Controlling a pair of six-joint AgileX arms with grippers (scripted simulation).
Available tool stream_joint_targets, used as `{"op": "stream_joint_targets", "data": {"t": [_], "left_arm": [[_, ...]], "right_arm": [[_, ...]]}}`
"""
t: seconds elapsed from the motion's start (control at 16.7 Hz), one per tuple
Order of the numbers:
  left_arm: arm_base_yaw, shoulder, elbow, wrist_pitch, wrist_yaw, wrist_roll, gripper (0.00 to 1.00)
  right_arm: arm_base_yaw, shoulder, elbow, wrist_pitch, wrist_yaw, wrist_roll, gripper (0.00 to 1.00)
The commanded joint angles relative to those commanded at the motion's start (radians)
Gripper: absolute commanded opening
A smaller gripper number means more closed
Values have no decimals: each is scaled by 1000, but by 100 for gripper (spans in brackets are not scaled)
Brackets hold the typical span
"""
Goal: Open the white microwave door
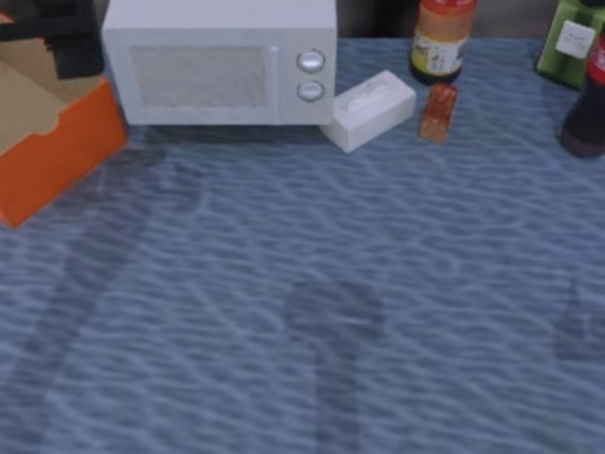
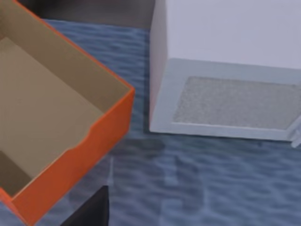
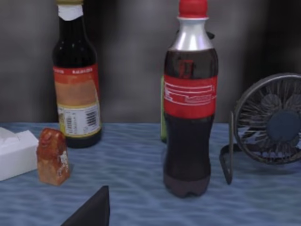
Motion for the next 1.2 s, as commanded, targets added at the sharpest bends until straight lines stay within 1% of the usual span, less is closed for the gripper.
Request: {"op": "stream_joint_targets", "data": {"t": [0.36, 0.66, 0.78, 0.9, 1.2], "left_arm": [[-142, 620, 640, -340, -73, -124, 100], [-231, 981, 1047, -529, -112, -208, 100], [-254, 1066, 1152, -574, -122, -232, 100], [-269, 1114, 1212, -599, -127, -247, 100], [-273, 1128, 1231, -607, -129, -252, 100]], "right_arm": [[0, 0, 0, 0, 0, 0, 100], [0, 0, 0, 0, 0, 0, 100], [0, 0, 0, 0, 0, 0, 100], [0, 0, 0, 0, 0, 0, 100], [0, 0, 0, 0, 0, 0, 100]]}}
